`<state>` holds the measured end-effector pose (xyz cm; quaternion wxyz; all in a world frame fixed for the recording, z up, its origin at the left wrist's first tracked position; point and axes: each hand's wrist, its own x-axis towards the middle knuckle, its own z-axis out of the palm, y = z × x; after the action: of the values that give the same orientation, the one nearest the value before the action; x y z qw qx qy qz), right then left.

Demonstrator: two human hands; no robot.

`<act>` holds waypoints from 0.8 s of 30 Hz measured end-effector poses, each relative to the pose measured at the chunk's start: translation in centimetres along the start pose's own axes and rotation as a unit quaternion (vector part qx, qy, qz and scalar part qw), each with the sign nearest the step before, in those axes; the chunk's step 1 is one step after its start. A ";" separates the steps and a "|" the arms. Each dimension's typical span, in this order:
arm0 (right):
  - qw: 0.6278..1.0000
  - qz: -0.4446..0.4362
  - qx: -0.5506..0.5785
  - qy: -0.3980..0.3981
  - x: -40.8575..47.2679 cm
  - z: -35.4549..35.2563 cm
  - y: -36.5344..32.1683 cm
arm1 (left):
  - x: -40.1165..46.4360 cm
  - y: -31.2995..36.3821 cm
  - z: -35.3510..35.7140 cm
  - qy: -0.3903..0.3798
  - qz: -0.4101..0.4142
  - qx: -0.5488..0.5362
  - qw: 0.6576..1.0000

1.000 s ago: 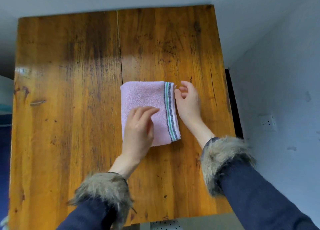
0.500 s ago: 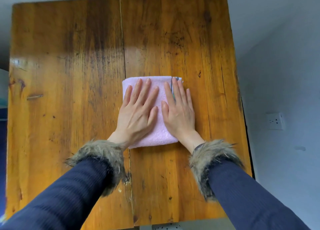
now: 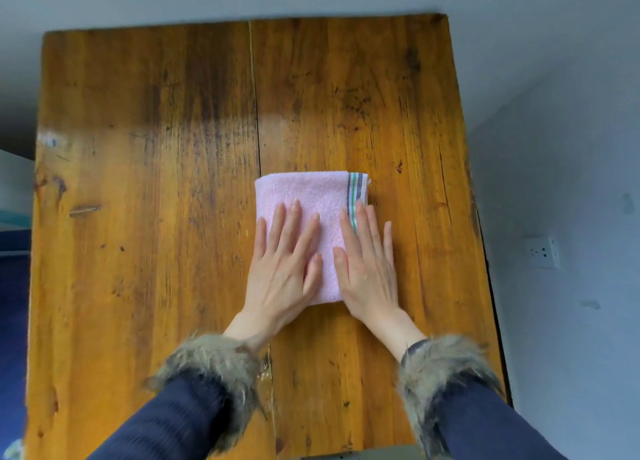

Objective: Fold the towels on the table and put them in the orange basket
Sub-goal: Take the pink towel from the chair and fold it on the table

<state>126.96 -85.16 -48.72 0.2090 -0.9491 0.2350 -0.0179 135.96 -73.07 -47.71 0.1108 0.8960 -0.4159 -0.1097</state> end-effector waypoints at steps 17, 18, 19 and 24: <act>0.951 0.224 0.205 0.052 0.0 -3.1 -0.3 | -1.7 -1.5 -3.1 0.098 -0.205 -0.281 0.932; 0.936 0.276 0.216 0.023 0.9 -3.4 -0.1 | -1.4 -1.9 -3.4 0.091 -0.258 -0.323 0.906; 0.923 0.317 0.217 -0.017 1.7 -3.7 0.2 | -1.0 -2.3 -3.7 0.077 -0.302 -0.354 0.882; 0.895 0.364 0.226 -0.123 4.3 -4.5 1.2 | 0.1 -3.8 -3.9 -0.040 -0.346 -0.418 0.839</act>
<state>129.69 -89.85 -45.40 0.4368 -0.7189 0.5265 0.1236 139.89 -70.38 -45.13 0.4129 0.8450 0.0022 -0.3397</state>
